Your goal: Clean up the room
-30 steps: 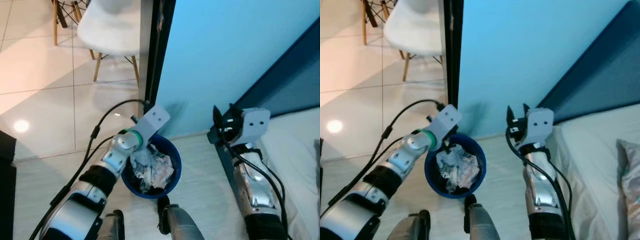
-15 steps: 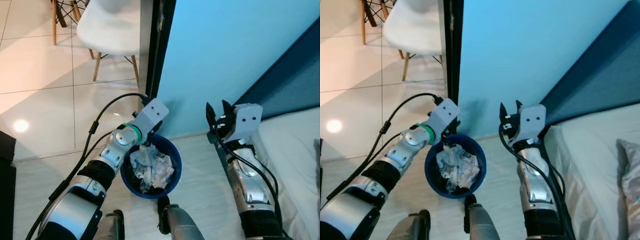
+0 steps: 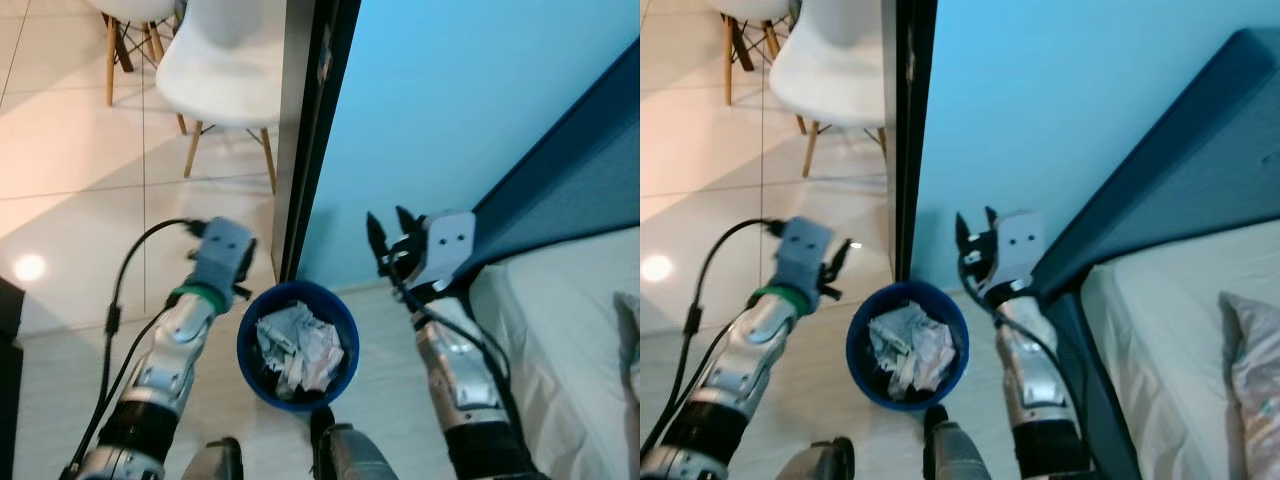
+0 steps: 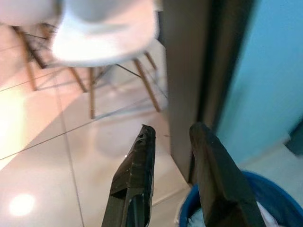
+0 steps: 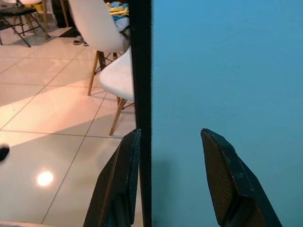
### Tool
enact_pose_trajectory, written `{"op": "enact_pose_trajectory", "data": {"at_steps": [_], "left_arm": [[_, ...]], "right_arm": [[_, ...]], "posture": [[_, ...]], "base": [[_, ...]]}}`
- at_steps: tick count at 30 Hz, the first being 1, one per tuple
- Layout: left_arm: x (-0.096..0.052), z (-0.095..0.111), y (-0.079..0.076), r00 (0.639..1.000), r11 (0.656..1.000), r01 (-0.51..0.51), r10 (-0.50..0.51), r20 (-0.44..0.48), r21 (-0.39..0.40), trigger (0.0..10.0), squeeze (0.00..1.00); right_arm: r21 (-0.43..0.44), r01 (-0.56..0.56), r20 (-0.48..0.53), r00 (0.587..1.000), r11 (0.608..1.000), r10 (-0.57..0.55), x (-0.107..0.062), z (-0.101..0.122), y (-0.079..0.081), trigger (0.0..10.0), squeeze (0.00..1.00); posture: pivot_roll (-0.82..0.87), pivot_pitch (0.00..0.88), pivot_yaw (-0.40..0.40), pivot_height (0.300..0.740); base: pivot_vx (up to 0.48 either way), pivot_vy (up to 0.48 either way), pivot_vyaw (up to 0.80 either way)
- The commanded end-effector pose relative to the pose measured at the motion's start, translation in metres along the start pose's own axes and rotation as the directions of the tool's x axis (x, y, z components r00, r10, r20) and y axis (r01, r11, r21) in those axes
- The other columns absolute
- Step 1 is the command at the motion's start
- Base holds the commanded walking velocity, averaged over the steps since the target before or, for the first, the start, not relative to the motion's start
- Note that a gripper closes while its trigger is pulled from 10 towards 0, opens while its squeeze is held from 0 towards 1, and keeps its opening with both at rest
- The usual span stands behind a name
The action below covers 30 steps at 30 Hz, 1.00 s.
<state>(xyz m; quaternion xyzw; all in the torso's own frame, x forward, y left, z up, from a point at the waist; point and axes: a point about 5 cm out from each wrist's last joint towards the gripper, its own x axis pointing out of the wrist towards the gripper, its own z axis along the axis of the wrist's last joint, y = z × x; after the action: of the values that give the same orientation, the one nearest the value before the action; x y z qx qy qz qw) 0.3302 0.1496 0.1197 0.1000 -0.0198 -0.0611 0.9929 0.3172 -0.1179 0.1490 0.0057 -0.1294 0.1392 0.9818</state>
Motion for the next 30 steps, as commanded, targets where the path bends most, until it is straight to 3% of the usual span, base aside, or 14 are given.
{"op": "enact_pose_trajectory", "data": {"at_steps": [1, 4, 10, 30], "left_arm": [[-0.003, -0.004, -0.001, 1.000, 1.000, -0.021, 0.021, -0.011, -0.021, 10.0, 0.00], [-0.004, 0.001, -0.001, 0.998, 0.998, -0.058, 0.059, 0.027, -0.024, 10.0, 0.00], [-0.006, 0.022, -0.018, 0.991, 0.998, 0.002, -0.010, 0.131, 0.065, 10.0, 0.00], [-0.011, 0.030, -0.024, 0.991, 0.999, -0.005, -0.001, 0.135, 0.043, 10.0, 0.00]], "right_arm": [[0.017, 0.017, -0.032, 0.999, 1.000, -0.017, -0.007, -0.009, -0.001, 10.0, 0.00], [0.023, 0.002, -0.041, 0.999, 1.000, -0.001, -0.006, -0.011, 0.004, 10.0, 0.00], [0.023, 0.015, -0.035, 0.999, 1.000, -0.014, 0.001, -0.008, -0.001, 10.0, 0.00], [0.014, 0.021, -0.053, 0.998, 1.000, -0.020, 0.001, -0.012, -0.002, 10.0, 0.00]], "posture": [[-0.11, 0.097, -0.012, 0.732], [-0.11, 0.082, -0.020, 0.732], [-0.12, 0.083, -0.012, 0.732], [-0.11, 0.094, -0.018, 0.732]], "base": [[0.000, 0.000, 0.00], [0.000, 0.000, 0.00], [-0.179, 0.000, 0.00], [-0.417, 0.000, 0.00]]}}
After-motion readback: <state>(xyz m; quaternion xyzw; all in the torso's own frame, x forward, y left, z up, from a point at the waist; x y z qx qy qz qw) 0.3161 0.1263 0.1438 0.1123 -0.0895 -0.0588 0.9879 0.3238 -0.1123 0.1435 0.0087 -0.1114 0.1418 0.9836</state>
